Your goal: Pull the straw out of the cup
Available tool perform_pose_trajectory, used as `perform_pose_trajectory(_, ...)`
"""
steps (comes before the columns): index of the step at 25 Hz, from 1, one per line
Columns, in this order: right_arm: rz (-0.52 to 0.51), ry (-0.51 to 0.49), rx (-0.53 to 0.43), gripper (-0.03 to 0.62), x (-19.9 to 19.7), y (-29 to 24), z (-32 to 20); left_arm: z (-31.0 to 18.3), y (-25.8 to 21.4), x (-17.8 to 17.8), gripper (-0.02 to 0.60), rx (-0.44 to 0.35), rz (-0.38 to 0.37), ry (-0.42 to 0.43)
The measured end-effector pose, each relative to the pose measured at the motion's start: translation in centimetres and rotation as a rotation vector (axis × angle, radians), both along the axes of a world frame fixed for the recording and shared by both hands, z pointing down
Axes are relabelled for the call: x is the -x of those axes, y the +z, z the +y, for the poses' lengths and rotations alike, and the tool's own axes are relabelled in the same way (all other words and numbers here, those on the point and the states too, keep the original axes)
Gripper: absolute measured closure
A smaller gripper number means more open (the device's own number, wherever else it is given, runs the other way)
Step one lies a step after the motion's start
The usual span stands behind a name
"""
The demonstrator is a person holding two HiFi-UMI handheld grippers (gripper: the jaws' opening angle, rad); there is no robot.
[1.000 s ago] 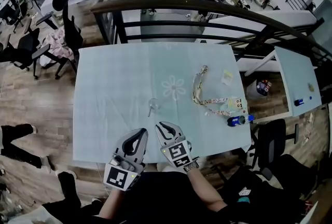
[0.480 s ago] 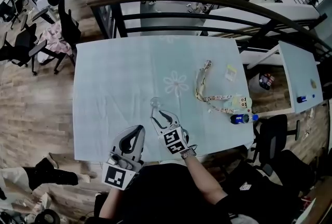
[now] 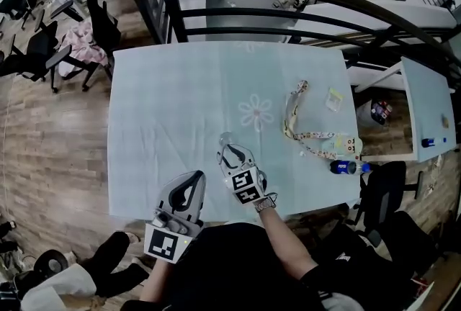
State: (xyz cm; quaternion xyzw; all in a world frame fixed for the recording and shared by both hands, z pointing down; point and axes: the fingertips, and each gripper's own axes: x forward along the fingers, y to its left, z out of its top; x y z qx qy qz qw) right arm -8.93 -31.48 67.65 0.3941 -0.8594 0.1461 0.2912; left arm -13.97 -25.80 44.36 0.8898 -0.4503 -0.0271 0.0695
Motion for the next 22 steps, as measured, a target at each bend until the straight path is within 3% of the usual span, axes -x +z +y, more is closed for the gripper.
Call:
perform_pose_trajectory(6, 0.021, -0.001, 0.016, 0.451, 0.4, 1.4, -0.7, -0.3, 0.7, 1.2, 0.569, 0.019, -0.009, -0.036)
perform_pose_trajectory(11, 0.045, 0.045, -0.001, 0.53, 0.2, 1.4, -1.2, -0.3, 0.9, 2.3, 0.569, 0.023, -0.011, -0.059)
perform_pose_trajectory(22, 0.04, 0.11, -0.111, 0.556, -0.9, -1.3, -1.3, 0.6, 0.7, 2.1, 0.569, 0.011, 0.003, -0.054)
